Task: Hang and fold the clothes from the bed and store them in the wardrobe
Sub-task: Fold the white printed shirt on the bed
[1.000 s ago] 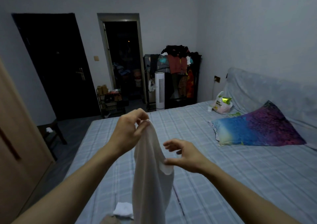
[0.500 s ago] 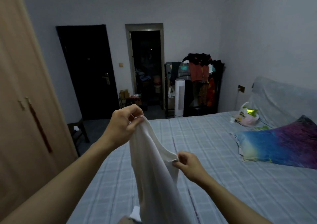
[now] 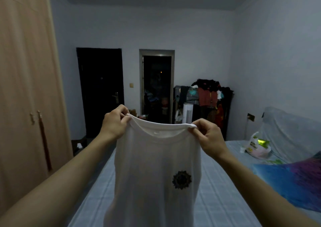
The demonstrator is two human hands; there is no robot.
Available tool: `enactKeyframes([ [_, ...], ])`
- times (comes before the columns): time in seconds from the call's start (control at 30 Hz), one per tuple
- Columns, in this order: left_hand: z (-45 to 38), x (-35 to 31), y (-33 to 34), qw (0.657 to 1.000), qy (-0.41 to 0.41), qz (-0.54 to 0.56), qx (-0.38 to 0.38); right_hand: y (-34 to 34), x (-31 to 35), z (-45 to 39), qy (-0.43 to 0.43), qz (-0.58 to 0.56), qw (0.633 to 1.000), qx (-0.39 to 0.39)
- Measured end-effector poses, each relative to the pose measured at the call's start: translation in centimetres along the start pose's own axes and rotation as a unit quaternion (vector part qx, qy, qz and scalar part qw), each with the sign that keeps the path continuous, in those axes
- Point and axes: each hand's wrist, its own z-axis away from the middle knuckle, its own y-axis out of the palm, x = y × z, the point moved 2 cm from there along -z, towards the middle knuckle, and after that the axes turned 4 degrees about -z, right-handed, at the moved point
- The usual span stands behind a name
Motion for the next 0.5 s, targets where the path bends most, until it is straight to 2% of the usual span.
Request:
enactKeyframes([
  [0.13,-4.0,-1.5,3.4,0.997,-0.035,0.021,-0.058,-0.1,1.6,-2.4,-0.016,0.029,0.999,-0.008],
  [0.2,-4.5,-1.9,4.9,0.996,-0.025,0.045,-0.072,-0.7,1.3,-2.9,-0.013,0.029,0.999,-0.026],
  [0.5,-4.9,-2.9,6.0,0.996,0.05,0.07,-0.032,-3.0,-2.6,-4.3,0.06,0.047,0.993,-0.087],
])
